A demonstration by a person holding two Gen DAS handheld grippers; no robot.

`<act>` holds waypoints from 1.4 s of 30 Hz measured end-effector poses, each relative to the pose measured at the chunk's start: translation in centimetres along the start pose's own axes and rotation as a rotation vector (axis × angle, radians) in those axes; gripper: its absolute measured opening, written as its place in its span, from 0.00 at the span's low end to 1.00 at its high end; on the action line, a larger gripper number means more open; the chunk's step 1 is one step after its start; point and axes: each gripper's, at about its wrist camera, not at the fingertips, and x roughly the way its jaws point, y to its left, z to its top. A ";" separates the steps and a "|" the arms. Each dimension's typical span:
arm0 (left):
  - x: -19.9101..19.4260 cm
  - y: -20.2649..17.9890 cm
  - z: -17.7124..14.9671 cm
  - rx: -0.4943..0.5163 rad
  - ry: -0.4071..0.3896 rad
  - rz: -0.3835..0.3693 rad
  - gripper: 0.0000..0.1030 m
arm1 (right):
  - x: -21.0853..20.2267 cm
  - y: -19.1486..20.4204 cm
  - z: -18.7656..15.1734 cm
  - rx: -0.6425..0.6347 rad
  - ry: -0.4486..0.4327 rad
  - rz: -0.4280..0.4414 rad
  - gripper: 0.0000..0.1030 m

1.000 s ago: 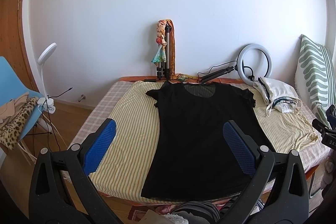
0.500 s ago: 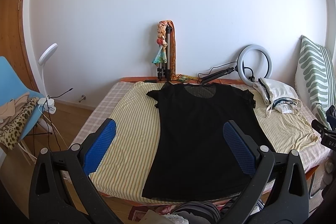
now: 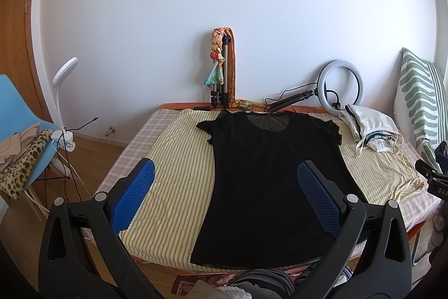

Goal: Fold small clothes

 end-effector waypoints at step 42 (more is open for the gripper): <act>12.8 10.8 -13.4 -0.174 0.288 -0.262 0.66 | 13.5 10.4 5.8 -0.215 -0.008 0.078 0.99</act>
